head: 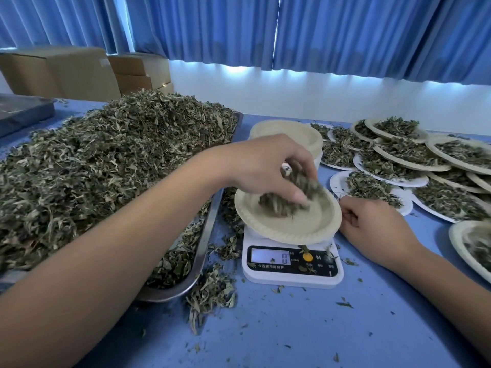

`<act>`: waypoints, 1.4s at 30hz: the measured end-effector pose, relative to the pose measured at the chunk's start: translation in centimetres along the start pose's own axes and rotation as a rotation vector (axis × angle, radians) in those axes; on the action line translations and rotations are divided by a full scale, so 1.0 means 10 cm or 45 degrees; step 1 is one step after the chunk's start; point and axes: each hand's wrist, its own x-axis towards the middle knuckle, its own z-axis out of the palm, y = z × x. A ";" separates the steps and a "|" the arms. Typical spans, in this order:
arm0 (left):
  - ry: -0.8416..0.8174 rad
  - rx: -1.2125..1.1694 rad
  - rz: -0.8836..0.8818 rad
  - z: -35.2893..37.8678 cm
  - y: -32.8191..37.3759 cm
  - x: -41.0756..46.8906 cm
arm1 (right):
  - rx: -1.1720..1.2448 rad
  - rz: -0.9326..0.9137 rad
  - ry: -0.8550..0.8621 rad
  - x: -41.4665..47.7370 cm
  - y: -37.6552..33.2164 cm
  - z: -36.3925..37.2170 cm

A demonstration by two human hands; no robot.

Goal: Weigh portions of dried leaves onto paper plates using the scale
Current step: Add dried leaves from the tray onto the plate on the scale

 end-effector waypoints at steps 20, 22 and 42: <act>-0.383 0.551 -0.897 -0.43 -0.75 -0.21 | -0.020 0.010 0.029 -0.01 0.03 0.03; -0.414 0.542 -0.919 -0.39 -0.74 -0.21 | -0.024 0.012 0.032 -0.01 0.03 0.03; -0.407 0.559 -0.922 -0.21 -0.71 -0.20 | -0.002 0.024 0.012 -0.02 0.01 0.01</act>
